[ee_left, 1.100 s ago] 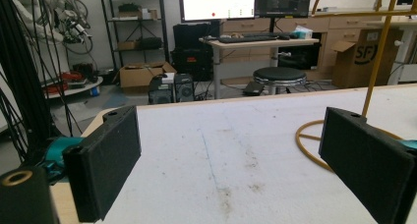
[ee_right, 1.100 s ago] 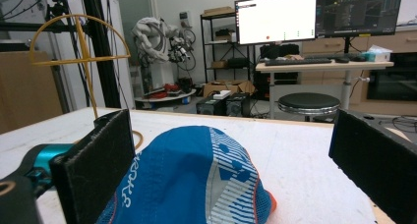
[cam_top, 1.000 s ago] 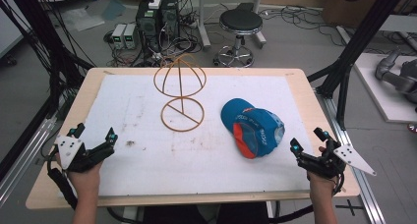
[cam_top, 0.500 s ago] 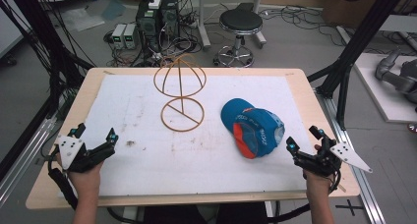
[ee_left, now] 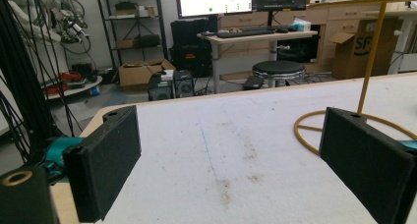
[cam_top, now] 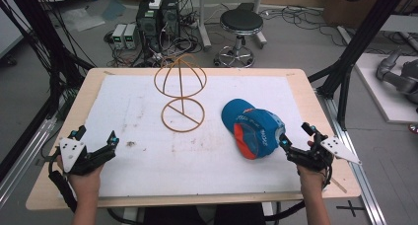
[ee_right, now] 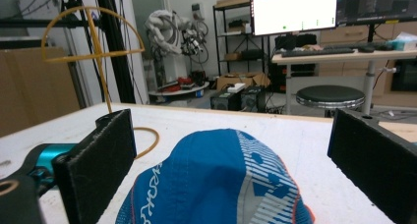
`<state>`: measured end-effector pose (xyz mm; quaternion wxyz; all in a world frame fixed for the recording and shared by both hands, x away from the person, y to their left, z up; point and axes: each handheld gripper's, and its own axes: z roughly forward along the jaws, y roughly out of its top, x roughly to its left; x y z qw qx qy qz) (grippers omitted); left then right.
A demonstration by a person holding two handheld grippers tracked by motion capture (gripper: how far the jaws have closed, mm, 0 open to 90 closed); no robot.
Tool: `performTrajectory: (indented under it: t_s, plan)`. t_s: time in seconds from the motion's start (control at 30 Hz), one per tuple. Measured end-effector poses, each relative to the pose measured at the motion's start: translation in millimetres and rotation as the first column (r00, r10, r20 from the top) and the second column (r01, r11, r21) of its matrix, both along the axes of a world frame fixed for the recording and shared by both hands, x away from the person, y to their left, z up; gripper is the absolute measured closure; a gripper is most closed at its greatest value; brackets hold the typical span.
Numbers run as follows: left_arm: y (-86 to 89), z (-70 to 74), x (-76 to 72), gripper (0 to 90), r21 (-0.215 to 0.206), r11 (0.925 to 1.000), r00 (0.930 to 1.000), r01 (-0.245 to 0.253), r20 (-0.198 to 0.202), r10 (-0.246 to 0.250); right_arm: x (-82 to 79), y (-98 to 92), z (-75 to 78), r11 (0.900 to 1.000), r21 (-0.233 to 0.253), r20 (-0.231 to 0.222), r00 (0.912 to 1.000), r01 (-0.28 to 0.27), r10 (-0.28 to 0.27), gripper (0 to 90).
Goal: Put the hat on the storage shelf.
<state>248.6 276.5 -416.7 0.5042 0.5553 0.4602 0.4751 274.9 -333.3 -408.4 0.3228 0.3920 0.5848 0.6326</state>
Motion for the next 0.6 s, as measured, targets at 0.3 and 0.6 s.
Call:
performTrajectory:
  t_s: [0.3,0.6]
  plan:
    - [4.9,-0.8,-4.2,9.1,0.002,0.9999,0.9999,-0.014,-0.005,0.014,15.7,24.7,-4.1,0.996,-0.084,-0.06,0.9982,-0.004,-0.001,4.8]
    - [3.9,-1.2,-4.9,9.1,0.014,0.9999,0.9999,-0.01,-0.01,0.01,30.1,45.5,-7.3,0.991,-0.135,-0.102,0.994,0.025,-0.039,5.7]
